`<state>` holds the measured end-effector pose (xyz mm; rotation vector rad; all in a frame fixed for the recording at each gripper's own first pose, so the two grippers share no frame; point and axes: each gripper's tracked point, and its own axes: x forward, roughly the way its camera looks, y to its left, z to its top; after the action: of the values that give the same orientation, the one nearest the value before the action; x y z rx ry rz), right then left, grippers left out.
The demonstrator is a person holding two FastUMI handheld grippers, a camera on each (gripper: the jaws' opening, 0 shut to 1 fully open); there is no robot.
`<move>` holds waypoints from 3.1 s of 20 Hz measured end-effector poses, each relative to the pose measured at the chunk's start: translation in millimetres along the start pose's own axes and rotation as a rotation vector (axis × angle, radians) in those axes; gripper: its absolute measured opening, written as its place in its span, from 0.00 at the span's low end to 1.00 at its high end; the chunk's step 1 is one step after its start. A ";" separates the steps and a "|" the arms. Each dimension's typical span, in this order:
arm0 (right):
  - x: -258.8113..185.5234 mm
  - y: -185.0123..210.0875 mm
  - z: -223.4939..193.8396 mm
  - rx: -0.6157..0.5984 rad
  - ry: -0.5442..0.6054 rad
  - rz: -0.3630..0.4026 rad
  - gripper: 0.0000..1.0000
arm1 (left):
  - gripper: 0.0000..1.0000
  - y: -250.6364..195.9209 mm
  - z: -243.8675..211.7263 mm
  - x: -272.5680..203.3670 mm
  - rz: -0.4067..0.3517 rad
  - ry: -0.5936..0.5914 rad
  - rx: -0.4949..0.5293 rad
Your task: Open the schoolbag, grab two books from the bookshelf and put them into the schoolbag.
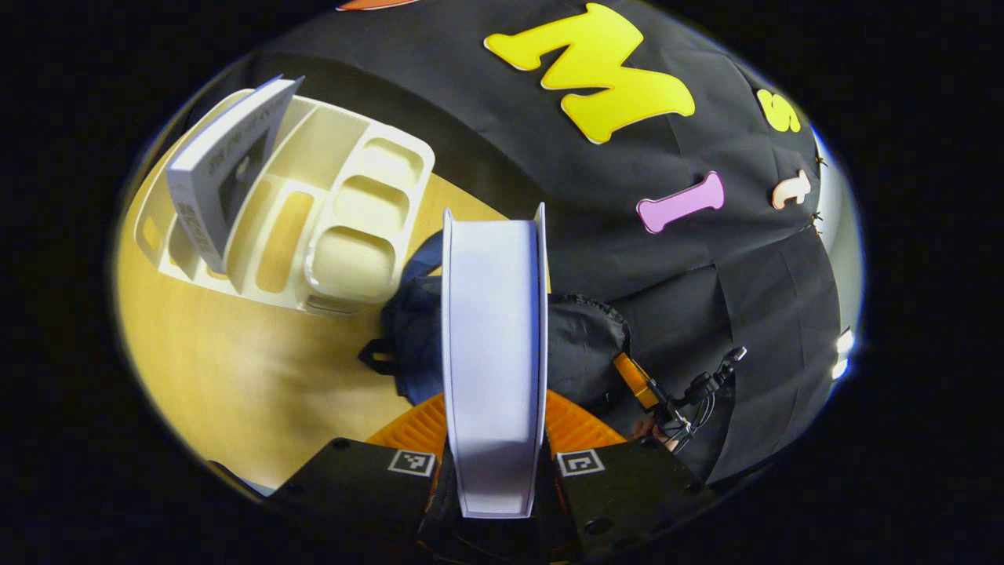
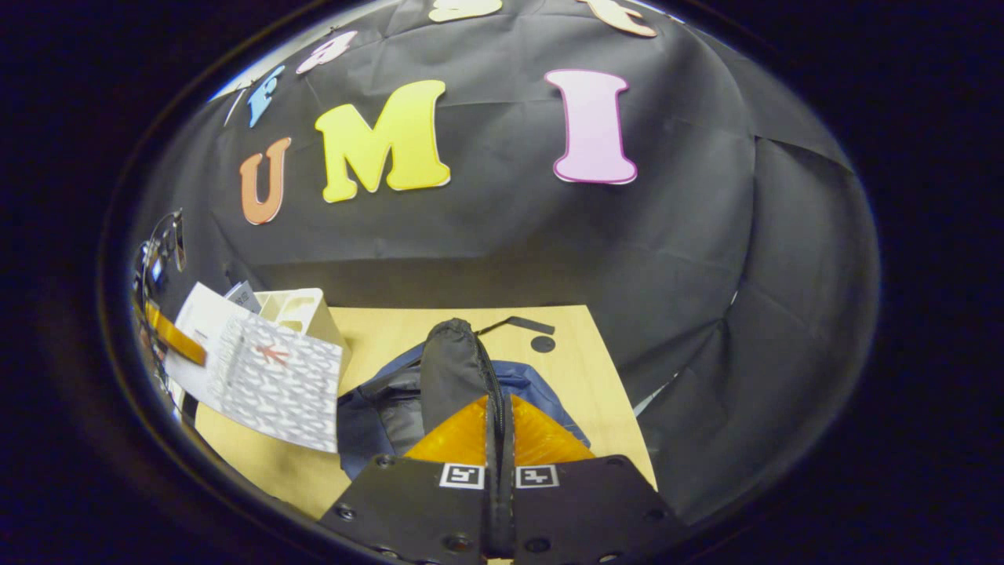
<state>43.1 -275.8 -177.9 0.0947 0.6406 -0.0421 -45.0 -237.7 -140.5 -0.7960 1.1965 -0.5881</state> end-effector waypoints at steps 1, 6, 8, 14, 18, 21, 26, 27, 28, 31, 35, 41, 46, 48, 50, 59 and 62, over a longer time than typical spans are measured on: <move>0.1 1.1 0.0 0.008 -0.001 -0.008 0.00 | 0.42 1.0 -5.5 18.0 -0.006 -0.003 -0.009; -4.5 -2.2 2.9 0.027 -0.005 -0.025 0.00 | 0.42 13.4 -34.7 91.6 0.018 0.032 0.033; -8.4 -2.8 6.9 0.024 -0.014 -0.029 0.00 | 0.42 10.1 -39.4 114.7 -0.020 0.044 0.010; -15.3 -4.0 14.0 0.016 -0.016 -0.030 0.00 | 0.42 1.6 -47.8 167.8 -0.126 0.044 -0.016; -17.2 -0.1 22.4 0.011 -0.025 -0.029 0.00 | 0.42 -5.6 -60.0 205.6 -0.162 0.063 -0.018; -16.8 4.7 27.9 -0.013 -0.032 -0.025 0.02 | 0.42 -14.9 -62.3 233.6 -0.202 0.068 -0.058; -15.5 15.3 30.7 -0.031 -0.030 -0.010 0.00 | 0.42 -14.9 -63.3 267.7 -0.275 0.081 -0.152; -14.9 17.4 30.0 -0.031 -0.027 -0.006 0.00 | 0.42 -14.4 -63.8 271.4 -0.287 0.081 -0.172; -14.7 19.0 30.5 -0.031 -0.025 -0.002 0.00 | 0.42 -12.8 -65.2 274.6 -0.292 0.083 -0.191; -13.4 21.7 27.4 -0.029 -0.016 0.007 0.03 | 0.43 -3.9 -65.4 279.9 -0.290 0.101 -0.214; -9.0 22.6 21.1 -0.006 0.000 0.013 0.00 | 0.52 19.5 -74.9 291.2 -0.163 0.152 -0.161; -6.0 31.5 18.2 -0.015 0.001 0.028 0.00 | 0.81 44.0 -80.7 281.8 0.025 0.239 -0.192; -5.6 39.2 16.6 -0.032 -0.003 0.036 0.00 | 0.96 41.8 -70.5 234.5 0.182 0.255 -0.022; -4.4 42.5 15.3 -0.030 -0.002 0.040 0.00 | 0.96 39.8 -58.3 207.3 0.246 0.243 0.075; -4.6 46.5 15.0 -0.036 -0.008 0.040 0.00 | 0.96 32.8 -42.5 177.9 0.297 0.215 0.153; -3.3 56.7 14.1 -0.035 -0.024 0.029 0.00 | 0.96 42.8 8.5 49.8 0.494 0.049 0.427; -4.7 59.3 14.8 -0.033 -0.024 0.017 0.00 | 0.96 54.2 36.3 0.5 0.581 -0.061 0.509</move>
<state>52.2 -218.2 -158.8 0.0680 0.6166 -0.0167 -10.5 -197.3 -178.4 -0.0219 1.0876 -0.3534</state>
